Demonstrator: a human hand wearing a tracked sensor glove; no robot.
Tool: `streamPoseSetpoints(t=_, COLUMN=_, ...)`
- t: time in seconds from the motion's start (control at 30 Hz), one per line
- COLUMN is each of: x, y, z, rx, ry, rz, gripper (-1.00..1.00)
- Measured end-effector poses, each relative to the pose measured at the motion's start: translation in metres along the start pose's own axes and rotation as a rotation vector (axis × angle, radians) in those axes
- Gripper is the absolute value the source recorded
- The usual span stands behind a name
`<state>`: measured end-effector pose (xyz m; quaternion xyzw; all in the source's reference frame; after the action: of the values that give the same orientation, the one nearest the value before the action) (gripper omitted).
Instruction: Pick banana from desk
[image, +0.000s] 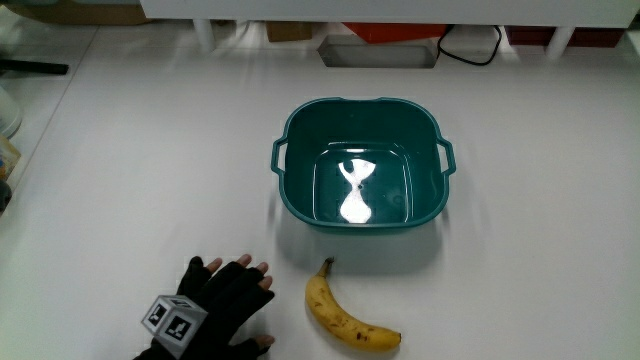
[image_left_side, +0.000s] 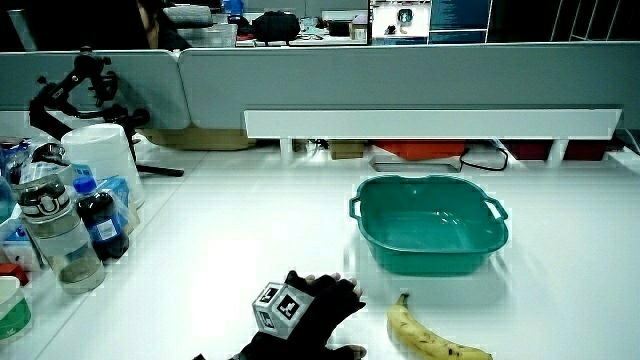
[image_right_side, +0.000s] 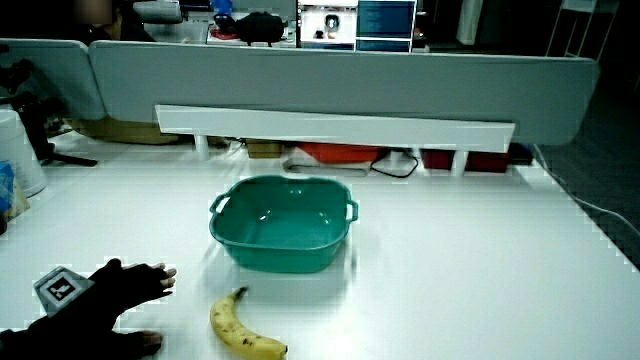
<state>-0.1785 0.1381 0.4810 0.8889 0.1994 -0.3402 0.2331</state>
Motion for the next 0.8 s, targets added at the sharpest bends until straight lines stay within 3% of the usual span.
streamPoseSetpoints(t=0.03, x=0.005, y=0.003, z=-0.001, rx=0.023, ry=-0.005, rz=-0.028, gripper=0.0)
streamPoseSetpoints(t=0.07, x=0.003, y=0.005, z=-0.007, rx=0.052, ry=-0.06, rz=-0.054, gripper=0.0)
streamPoseSetpoints(t=0.17, x=0.025, y=0.017, z=-0.006, rx=0.046, ry=-0.008, rz=-0.104, gripper=0.0)
streamPoseSetpoints(t=0.2, x=0.027, y=0.02, z=-0.011, rx=0.068, ry=-0.051, rz=-0.151, gripper=0.0)
streamPoseSetpoints(t=0.23, x=0.041, y=0.025, z=-0.005, rx=0.006, ry=0.078, rz=-0.141, gripper=0.0)
streamPoseSetpoints(t=0.27, x=0.038, y=0.028, z=-0.015, rx=0.029, ry=0.008, rz=-0.144, gripper=0.0)
streamPoseSetpoints(t=0.3, x=0.043, y=0.032, z=-0.018, rx=0.052, ry=-0.029, rz=-0.208, gripper=0.0)
streamPoseSetpoints(t=0.33, x=0.055, y=0.037, z=-0.015, rx=0.008, ry=0.056, rz=-0.21, gripper=0.0)
streamPoseSetpoints(t=0.37, x=0.052, y=0.04, z=-0.026, rx=0.05, ry=-0.041, rz=-0.242, gripper=0.0)
streamPoseSetpoints(t=0.43, x=0.064, y=0.048, z=-0.029, rx=-0.022, ry=0.023, rz=-0.24, gripper=0.0)
streamPoseSetpoints(t=0.47, x=0.061, y=0.052, z=-0.039, rx=-0.017, ry=-0.037, rz=-0.275, gripper=0.0)
streamPoseSetpoints(t=0.5, x=0.063, y=0.055, z=-0.044, rx=-0.015, ry=-0.046, rz=-0.284, gripper=0.0)
streamPoseSetpoints(t=0.57, x=0.075, y=0.061, z=-0.04, rx=-0.076, ry=0.042, rz=-0.251, gripper=0.0)
streamPoseSetpoints(t=0.67, x=0.072, y=0.068, z=-0.054, rx=-0.089, ry=-0.011, rz=-0.273, gripper=0.0)
streamPoseSetpoints(t=0.8, x=0.079, y=0.074, z=-0.051, rx=-0.111, ry=-0.01, rz=-0.284, gripper=0.0)
